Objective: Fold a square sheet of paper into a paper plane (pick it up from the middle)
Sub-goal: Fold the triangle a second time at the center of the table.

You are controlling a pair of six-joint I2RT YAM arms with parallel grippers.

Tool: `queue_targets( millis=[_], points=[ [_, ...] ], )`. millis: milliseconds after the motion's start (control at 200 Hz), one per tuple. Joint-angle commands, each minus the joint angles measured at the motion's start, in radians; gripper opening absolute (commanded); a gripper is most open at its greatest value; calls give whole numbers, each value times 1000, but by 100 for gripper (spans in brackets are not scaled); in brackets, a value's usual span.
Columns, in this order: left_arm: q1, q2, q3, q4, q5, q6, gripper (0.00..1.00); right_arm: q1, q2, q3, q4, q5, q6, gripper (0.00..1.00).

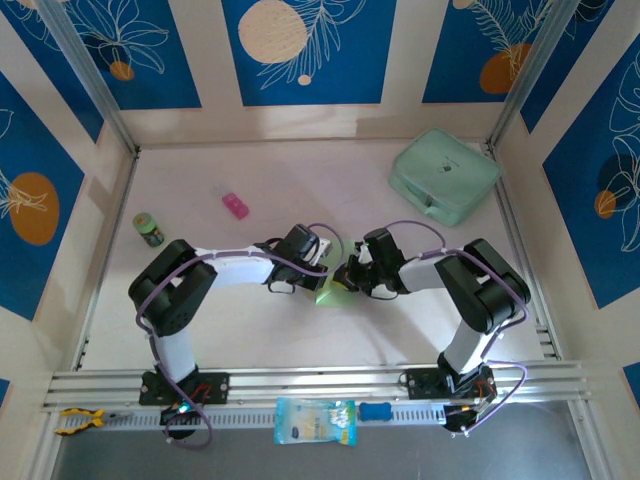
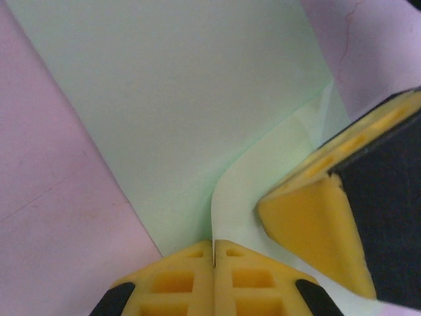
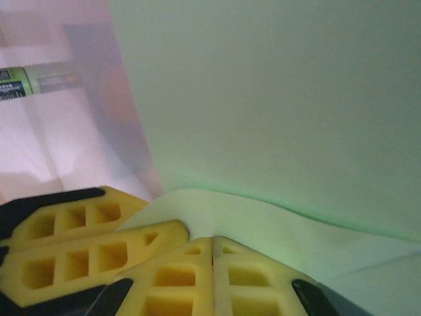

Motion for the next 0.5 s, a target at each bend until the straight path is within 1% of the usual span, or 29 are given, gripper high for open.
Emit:
queue_targets(
  millis=[0, 120, 170, 270, 375, 425, 495],
  points=[
    [9, 25, -5, -67, -2, 30, 0, 3, 23, -27, -38, 23, 5, 0],
    [9, 14, -1, -69, -1, 24, 0, 0, 12, -46, -64, 33, -6, 0],
    [9, 0, 5, -76, -7, 17, 3, -2, 5, -47, -72, 36, -11, 0],
    [11, -43, 13, -92, -32, -1, 16, -10, -1, -47, -76, 34, -23, 0],
    [14, -103, 6, -99, -42, -17, 34, -20, 5, -41, -78, 24, -34, 0],
    [18, -134, 0, -106, -51, -24, 37, -23, 6, -40, -80, 26, -32, 0],
    [25, -178, -13, -111, -52, -39, 38, -23, 5, -38, -80, 27, -28, 0]
  ],
)
